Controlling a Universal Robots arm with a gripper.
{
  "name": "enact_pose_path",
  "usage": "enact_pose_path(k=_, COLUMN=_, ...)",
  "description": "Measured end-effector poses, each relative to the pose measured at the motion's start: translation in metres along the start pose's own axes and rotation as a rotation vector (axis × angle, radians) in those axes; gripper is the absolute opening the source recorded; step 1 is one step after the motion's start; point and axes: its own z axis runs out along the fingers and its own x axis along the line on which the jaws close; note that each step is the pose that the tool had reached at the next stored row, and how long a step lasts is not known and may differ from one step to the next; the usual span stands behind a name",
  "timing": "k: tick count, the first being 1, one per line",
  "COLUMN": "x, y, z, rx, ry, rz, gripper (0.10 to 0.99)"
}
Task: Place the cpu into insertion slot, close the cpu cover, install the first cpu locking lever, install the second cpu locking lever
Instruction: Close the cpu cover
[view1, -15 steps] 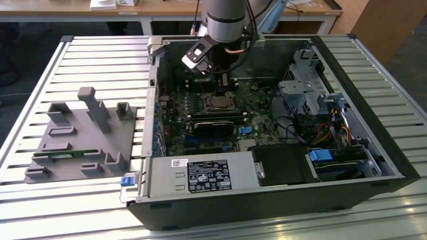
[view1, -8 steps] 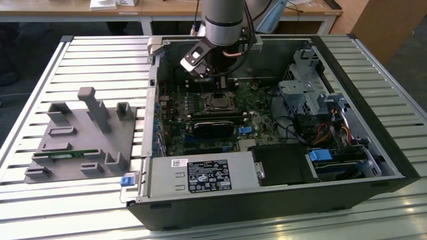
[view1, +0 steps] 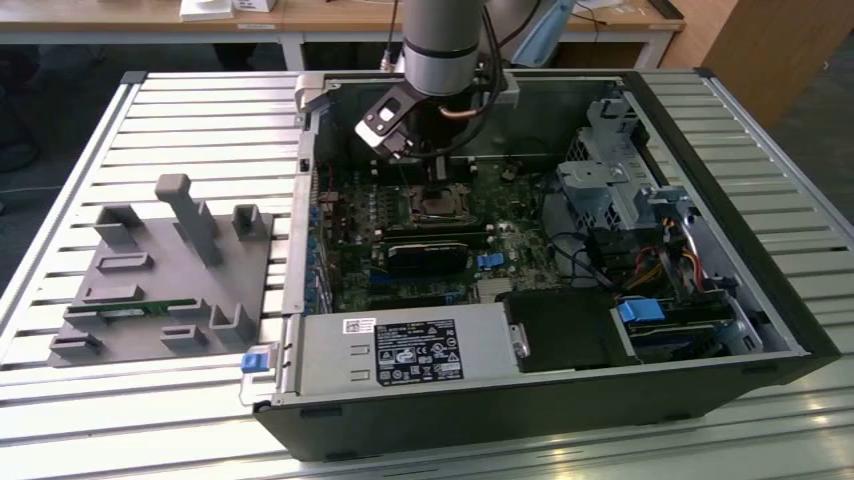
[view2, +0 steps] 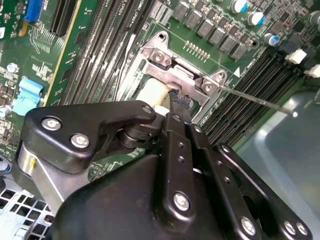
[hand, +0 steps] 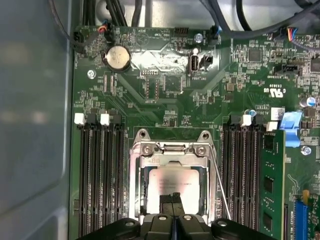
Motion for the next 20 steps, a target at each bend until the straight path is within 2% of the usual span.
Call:
enact_pose_path(k=7, x=0.0001, y=-0.0035, z=0.0047, rx=0.000, ry=-0.0001, rz=0.000, gripper=0.118)
enact_pose_path(k=14, x=0.0001, y=-0.0040, z=0.0087, rx=0.001, ry=-0.0002, rz=0.000, gripper=0.118)
enact_pose_path(k=18, x=0.0001, y=-0.0040, z=0.0086, rx=0.000, ry=-0.0001, rz=0.000, gripper=0.118)
enact_pose_path(k=20, x=0.0001, y=-0.0040, z=0.0058, rx=0.000, ry=0.0005, rz=0.000, gripper=0.118)
